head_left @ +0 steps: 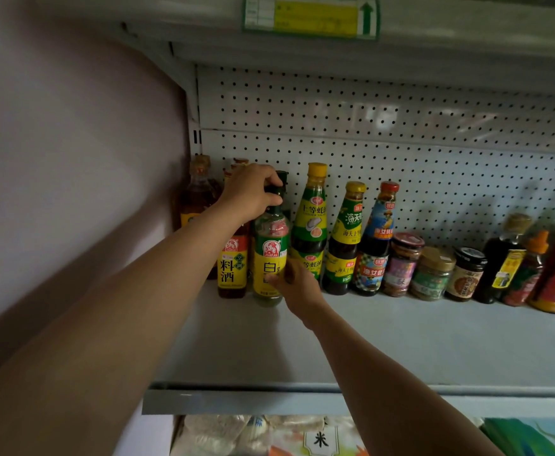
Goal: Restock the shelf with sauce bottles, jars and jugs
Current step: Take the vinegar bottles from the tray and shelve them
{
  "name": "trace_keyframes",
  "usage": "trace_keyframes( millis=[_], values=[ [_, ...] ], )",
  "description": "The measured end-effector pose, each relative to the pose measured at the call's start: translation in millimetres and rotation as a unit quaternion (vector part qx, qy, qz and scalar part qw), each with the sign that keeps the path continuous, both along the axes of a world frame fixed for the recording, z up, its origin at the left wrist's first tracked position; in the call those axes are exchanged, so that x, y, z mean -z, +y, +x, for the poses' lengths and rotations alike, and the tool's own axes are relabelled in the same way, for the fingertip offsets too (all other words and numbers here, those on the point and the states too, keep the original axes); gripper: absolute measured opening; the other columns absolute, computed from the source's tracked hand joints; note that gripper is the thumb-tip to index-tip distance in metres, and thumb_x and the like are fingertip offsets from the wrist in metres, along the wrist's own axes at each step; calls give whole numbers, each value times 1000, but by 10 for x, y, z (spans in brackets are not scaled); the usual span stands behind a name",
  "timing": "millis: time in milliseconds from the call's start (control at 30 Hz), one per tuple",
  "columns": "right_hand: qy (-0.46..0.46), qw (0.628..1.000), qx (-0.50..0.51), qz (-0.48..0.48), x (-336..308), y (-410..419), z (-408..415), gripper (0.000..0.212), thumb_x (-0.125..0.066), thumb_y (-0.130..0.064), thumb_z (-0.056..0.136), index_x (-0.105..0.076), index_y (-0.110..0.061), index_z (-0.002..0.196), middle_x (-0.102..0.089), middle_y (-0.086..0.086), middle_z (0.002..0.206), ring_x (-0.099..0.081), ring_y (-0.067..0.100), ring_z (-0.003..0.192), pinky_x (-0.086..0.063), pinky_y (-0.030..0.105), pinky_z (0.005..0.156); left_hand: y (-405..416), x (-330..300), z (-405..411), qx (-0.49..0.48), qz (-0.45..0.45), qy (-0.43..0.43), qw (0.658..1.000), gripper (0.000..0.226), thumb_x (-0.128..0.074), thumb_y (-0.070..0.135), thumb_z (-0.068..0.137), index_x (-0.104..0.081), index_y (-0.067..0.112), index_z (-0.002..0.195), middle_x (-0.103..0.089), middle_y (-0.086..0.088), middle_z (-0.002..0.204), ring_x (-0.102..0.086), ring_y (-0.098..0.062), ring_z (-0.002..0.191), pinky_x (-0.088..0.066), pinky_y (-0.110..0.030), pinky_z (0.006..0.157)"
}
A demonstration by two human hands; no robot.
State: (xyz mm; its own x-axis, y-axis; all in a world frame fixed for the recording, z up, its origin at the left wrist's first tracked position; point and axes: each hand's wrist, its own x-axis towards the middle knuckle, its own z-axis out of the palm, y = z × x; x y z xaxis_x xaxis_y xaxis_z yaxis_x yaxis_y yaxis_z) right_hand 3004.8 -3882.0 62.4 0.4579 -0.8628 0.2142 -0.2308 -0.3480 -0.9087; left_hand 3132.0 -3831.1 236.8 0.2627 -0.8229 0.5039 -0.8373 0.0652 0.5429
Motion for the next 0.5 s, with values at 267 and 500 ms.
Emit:
trace_keyframes(
  millis=[267,500],
  values=[
    [-21,1000,-12,10,11,-63,43,40,-77,-23,87,-63,-17,124,-71,0,115,-67,17,105,-56,43,97,-66,28,31,11,-4,29,999,33,-77,10,81,-68,15,113,-65,-4,124,-59,-19,115,-48,-36,98],
    [-9,999,-28,27,-37,-53,-1,40,-79,-23,85,-65,-18,122,-72,-1,113,-68,15,104,-57,41,96,-69,39,31,16,4,59,998,31,-77,8,81,-68,17,109,-62,-6,128,-59,-25,116,-54,-49,91]
  ],
)
